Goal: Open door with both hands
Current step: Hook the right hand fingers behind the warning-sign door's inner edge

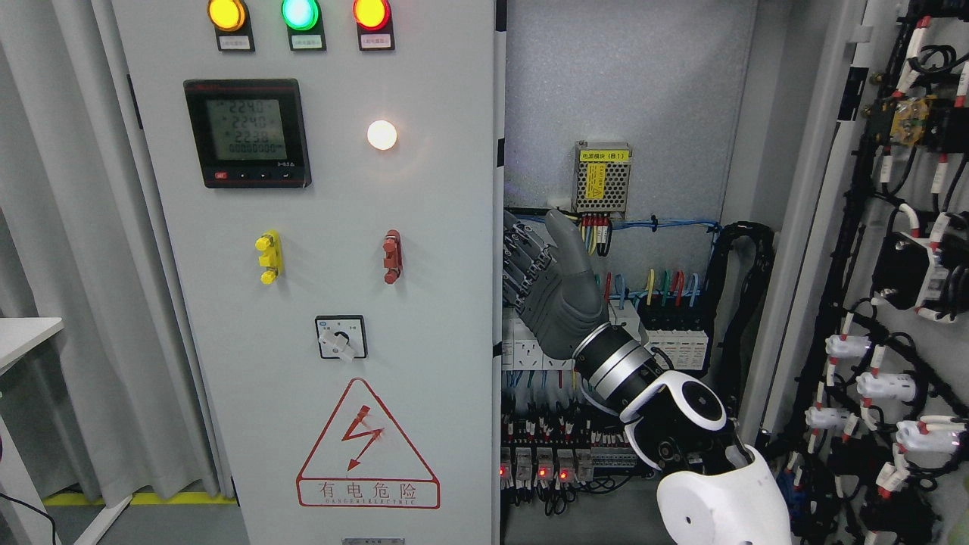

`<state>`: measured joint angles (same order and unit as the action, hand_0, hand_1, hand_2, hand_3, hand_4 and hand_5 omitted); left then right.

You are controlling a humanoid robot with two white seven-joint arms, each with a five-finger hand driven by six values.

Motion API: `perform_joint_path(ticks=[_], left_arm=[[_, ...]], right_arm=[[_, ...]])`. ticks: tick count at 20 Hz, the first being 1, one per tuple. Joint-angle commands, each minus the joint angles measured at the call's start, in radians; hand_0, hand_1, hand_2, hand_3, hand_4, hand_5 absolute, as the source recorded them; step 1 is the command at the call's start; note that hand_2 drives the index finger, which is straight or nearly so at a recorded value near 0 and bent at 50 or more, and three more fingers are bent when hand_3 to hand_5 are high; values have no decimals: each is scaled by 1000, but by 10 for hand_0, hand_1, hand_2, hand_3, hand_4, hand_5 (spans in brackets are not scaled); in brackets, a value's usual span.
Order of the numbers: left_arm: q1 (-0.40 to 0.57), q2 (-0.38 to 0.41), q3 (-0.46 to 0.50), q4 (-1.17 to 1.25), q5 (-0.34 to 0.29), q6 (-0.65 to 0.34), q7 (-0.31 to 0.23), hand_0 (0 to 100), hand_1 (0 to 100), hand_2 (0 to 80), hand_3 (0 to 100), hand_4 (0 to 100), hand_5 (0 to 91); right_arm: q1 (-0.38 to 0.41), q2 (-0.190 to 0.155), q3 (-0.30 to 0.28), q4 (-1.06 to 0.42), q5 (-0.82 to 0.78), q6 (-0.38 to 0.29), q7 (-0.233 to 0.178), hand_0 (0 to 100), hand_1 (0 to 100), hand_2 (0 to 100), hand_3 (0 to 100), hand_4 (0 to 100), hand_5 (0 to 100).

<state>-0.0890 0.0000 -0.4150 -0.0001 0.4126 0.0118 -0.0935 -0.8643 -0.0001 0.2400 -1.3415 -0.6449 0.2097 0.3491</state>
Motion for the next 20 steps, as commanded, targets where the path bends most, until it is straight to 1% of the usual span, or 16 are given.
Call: perform_joint_path(ticks=[1,4,6,7,9,14,20], left_arm=[[0,0,1,20,0,-1,0,295,0,27,27,38,0],[0,0,-1,20,0,-3,0,295,0,27,27,38,0],[0,0,-1,20,0,-1,0,295,0,27,27,38,0],[0,0,-1,20,0,-1,0,295,0,27,27,38,0],[0,0,-1,20,0,-3,0,295,0,27,27,38,0],[0,0,-1,20,0,-3,0,295,0,27,27,36,0],[0,0,1,20,0,-3,0,295,0,27,27,36,0]], right_arm=[[1,0,-2,1,-22,5,11,219,0,0,0,0,0],[2,0,-21,1,-22,4,22,219,0,0,0,0,0],[2,0,-25,1,-22,7,54,219,0,0,0,0,0],[2,0,-25,1,-22,10,60,219,0,0,0,0,0],[2,0,-25,1,-22,20,62,219,0,0,0,0,0],[4,0,-27,-8,-22,17,63,219,0,0,0,0,0],[27,0,-36,-33,-21,14,65,219,0,0,0,0,0]])
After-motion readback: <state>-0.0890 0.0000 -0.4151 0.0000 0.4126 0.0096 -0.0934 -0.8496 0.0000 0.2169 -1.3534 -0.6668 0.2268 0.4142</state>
